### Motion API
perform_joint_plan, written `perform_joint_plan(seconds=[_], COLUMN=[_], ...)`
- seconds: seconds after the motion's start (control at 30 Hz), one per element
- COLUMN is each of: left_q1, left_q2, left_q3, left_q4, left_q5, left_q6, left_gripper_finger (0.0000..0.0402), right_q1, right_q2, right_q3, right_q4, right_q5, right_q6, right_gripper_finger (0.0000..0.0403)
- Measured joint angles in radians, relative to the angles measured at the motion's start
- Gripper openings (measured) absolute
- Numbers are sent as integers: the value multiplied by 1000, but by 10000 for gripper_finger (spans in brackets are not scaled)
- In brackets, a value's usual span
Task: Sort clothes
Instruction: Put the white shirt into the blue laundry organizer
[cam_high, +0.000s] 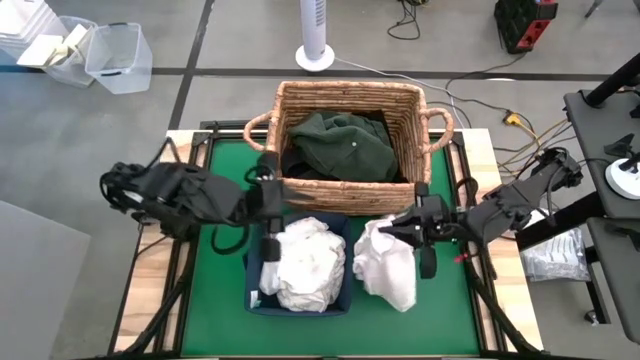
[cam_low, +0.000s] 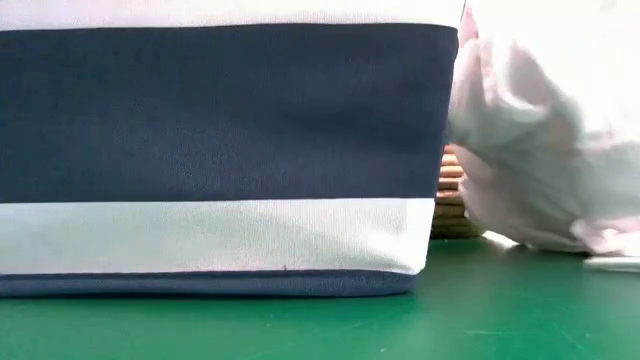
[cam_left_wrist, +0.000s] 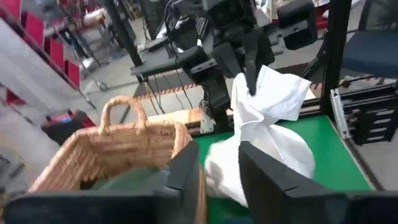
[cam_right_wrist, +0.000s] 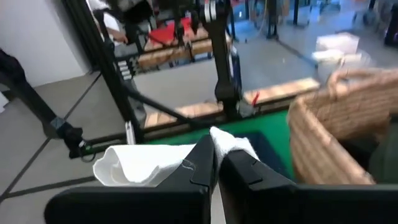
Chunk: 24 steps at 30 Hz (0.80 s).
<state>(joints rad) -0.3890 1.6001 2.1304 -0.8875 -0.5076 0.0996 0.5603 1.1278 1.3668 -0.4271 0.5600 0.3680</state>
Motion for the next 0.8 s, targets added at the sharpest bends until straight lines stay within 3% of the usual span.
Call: perform_joint_plan(seconds=[0.17, 0.4, 0.8], left_q1=[10, 75, 128], left_q2=[37, 68, 134], left_q3=[0, 0, -1], left_q4=[91, 110, 178], left_q5=[10, 170, 279], left_q6=[84, 39, 32], left_gripper_finger=[141, 194, 231], right_q1=[-3, -10, -37], right_q2=[0, 1, 0], right_q3=[25, 37, 37], right_q4=[52, 139, 304], right_q5=[22, 69, 151], right_q6=[-99, -217, -384], right_gripper_finger=[8, 8, 8])
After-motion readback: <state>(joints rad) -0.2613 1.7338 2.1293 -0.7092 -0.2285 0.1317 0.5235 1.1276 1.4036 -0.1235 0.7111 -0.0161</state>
